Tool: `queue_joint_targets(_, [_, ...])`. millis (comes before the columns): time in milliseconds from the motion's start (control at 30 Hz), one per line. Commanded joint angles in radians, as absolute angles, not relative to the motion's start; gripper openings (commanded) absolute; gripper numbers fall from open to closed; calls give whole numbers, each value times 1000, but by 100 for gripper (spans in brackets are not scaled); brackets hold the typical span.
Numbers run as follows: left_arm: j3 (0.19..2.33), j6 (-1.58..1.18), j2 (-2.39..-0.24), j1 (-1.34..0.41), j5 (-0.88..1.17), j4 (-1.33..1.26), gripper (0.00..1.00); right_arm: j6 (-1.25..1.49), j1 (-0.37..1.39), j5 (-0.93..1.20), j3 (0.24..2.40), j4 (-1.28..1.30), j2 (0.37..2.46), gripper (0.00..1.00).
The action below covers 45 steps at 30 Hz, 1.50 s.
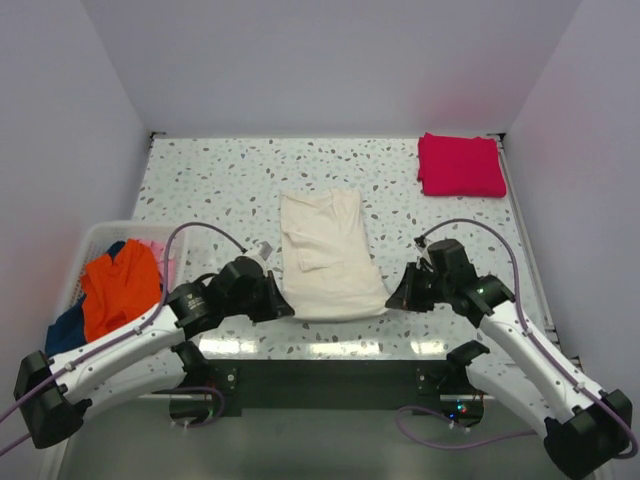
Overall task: Fold and stack the t-shirts
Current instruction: Fold the tshirt
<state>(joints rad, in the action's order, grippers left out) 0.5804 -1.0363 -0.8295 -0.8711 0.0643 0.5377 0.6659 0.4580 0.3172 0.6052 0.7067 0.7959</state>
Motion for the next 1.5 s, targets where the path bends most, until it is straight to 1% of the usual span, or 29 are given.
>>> queue_joint_targets(0, [690, -980, -864, -859, 9, 569, 0, 615, 457, 236, 719, 736, 845, 0])
queue_joint_targets(133, [767, -911, -948, -786, 31, 555, 0, 609, 457, 233, 805, 686, 946, 0])
queue_joint_targets(233, [811, -839, -1014, -678, 107, 496, 0, 612, 457, 215, 877, 634, 1038, 0])
queue_joint_targets(333, [918, -761, -1109, -603, 132, 470, 0, 608, 451, 198, 991, 588, 1159, 0])
queue_joint_targets(367, [942, -747, -1135, -586, 147, 460, 0, 604, 448, 195, 1027, 578, 1242, 0])
queue_joint_targets(433, [1004, -727, -1215, -520, 167, 422, 0, 597, 436, 190, 1147, 549, 1326, 0])
queue_joint_targets(467, [1021, -723, -1242, -491, 214, 395, 0, 592, 431, 187, 1193, 545, 1383, 0])
queue_joint_targets(500, [1043, -719, -1305, -433, 224, 374, 0, 577, 411, 195, 1295, 545, 1485, 0])
queue_joint_targets(567, [1112, -719, -1383, -381, 250, 310, 0, 561, 387, 207, 1408, 552, 1616, 0])
queue_joint_targets(600, [1139, -721, -1478, -332, 250, 295, 0, 551, 359, 237, 1534, 563, 1753, 0])
queue_joint_targets(667, [1202, -736, -1576, -286, 279, 209, 0, 546, 333, 262, 1658, 571, 1879, 0])
queue_joint_targets(700, [1227, -741, -1685, -246, 284, 180, 0, 546, 309, 268, 1787, 578, 1954, 0])
queue_joint_targets(733, [1294, -736, -1747, -227, 294, 126, 0, 545, 298, 285, 1860, 607, 2083, 0])
queue_joint_targets(767, [1346, -718, -1812, -204, 355, 97, 0, 548, 284, 296, 1987, 614, 2156, 10])
queue_joint_targets(800, [1406, -704, -1944, -198, 347, 106, 11, 554, 266, 304, 2047, 620, 2216, 19])
queue_joint_targets(833, [1507, -683, -2003, -190, 344, 109, 25, 554, 259, 333, 2104, 627, 2327, 28])
queue_joint_targets(867, [1546, -678, -2052, -172, 376, 104, 33, 557, 253, 337, 2196, 630, 2373, 44])
queue_joint_targets(900, [1569, -693, -2106, -163, 374, 104, 46, 549, 246, 339, 2235, 632, 2408, 47])
queue_joint_targets(933, [1554, -713, -2112, -153, 382, 18, 55, 542, 242, 330, 2267, 649, 2439, 47])
queue_joint_targets(967, [1554, -713, -2114, -143, 397, -35, 66, 535, 238, 327, 2287, 658, 2462, 49])
queue_joint_targets(1000, [1569, -707, -2123, -138, 397, -43, 84, 532, 226, 325, 2273, 655, 2453, 52])
queue_joint_targets(1033, [1603, -689, -2126, -135, 400, -22, 84, 535, 221, 313, 2235, 614, 2432, 53])
queue_joint_targets(1067, [1609, -681, -2123, -132, 408, -14, 84, 537, 216, 304, 2139, 588, 2365, 55])
queue_joint_targets(1100, [1600, -680, -2094, -132, 396, -9, 84, 532, 215, 290, 2091, 565, 2329, 58])
queue_joint_targets(1167, [1539, -689, -2054, -133, 370, -20, 83, 519, 218, 246, 1978, 528, 2240, 58])
queue_joint_targets(1267, [1474, -690, -1981, -137, 322, 14, 77, 514, 225, 181, 1841, 512, 2157, 57])
queue_joint_targets(1333, [1444, -674, -1927, -144, 276, 81, 71, 505, 247, 144, 1775, 485, 2080, 57])
queue_joint_targets(1400, [1428, -657, -1879, -164, 230, 106, 64, 483, 273, 95, 1718, 488, 2037, 57])
queue_joint_targets(1467, [1410, -635, -1853, -202, 210, 127, 59, 457, 296, 69, 1685, 495, 2025, 57])
